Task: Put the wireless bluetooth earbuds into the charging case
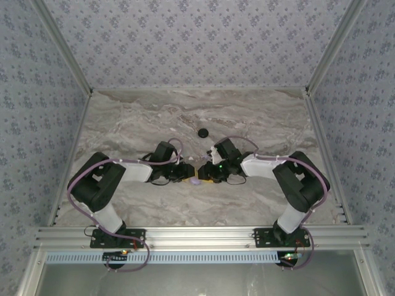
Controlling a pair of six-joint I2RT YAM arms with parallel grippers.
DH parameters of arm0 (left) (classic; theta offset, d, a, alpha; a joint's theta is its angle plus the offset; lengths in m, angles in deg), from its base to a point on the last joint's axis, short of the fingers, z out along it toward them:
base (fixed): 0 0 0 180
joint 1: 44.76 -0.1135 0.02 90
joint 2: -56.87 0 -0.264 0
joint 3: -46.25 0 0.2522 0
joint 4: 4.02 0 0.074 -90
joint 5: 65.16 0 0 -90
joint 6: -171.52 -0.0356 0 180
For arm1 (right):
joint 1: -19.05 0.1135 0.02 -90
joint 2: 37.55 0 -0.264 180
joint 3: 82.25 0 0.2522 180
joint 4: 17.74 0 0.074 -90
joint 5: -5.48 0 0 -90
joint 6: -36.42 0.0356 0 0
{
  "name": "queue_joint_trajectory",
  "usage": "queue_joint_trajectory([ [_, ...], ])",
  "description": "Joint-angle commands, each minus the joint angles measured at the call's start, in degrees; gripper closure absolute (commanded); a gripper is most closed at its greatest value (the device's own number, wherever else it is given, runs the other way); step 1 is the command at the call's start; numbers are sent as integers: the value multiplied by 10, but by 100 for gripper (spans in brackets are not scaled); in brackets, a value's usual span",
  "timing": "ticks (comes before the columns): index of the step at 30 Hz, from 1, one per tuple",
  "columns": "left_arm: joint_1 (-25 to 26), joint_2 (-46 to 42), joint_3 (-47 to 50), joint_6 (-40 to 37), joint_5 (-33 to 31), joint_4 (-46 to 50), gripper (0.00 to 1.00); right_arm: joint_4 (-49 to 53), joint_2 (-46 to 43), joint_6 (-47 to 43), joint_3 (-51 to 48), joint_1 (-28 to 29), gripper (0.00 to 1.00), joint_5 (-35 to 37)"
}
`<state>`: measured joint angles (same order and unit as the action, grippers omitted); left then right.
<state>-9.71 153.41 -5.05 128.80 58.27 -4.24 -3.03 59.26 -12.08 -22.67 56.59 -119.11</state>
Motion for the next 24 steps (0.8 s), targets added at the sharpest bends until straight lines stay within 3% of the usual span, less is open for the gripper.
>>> queue_joint_trajectory([
  [1, 4, -1, 11, 6, -9, 12, 71, -22, 18, 19, -5, 5, 67, -8],
  [24, 8, -12, 46, 32, 8, -19, 63, -37, 39, 33, 1, 3, 72, 7],
])
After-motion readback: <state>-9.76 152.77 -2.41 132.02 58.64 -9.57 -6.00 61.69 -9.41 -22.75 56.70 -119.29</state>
